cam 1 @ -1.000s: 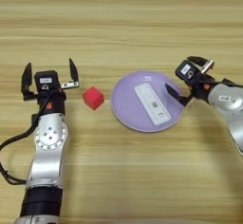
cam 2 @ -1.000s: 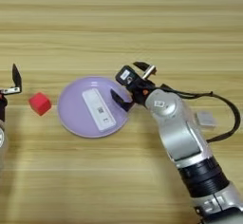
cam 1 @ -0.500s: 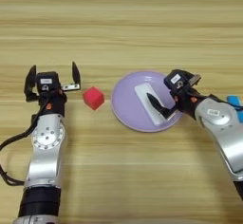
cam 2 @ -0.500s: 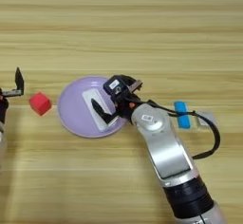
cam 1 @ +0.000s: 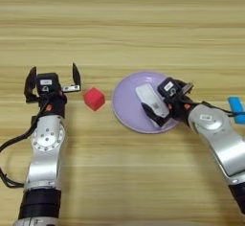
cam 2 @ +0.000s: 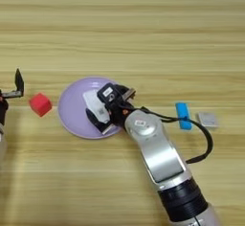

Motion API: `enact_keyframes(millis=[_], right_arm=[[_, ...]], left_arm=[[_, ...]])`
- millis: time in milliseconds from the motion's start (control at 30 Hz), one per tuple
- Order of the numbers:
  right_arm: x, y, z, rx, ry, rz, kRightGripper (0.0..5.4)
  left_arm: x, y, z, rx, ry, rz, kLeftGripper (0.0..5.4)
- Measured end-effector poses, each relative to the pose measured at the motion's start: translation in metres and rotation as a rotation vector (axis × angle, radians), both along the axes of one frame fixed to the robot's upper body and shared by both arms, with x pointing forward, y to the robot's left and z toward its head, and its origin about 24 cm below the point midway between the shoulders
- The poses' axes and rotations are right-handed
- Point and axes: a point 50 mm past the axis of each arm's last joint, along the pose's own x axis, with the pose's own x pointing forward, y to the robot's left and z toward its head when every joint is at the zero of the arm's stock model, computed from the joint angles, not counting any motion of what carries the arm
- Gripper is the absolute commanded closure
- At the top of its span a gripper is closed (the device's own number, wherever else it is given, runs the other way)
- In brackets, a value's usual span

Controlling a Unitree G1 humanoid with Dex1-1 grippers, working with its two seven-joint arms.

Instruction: Move the objects on the table

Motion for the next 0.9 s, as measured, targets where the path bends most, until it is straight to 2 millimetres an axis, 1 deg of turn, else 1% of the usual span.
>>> enact_keyframes(millis=[433, 900], right_arm=[[-0.001, 0.001, -0.017, 0.009, 0.113, -0.007, 0.0], [0.0, 0.002, -0.025, 0.032, 0.176, -0.013, 0.0]], left_arm=[[0.0, -0.003, 0.0, -0.004, -0.001, 0.001, 0.02], [-0.002, -0.003, -0.001, -0.005, 0.008, 0.006, 0.02]])
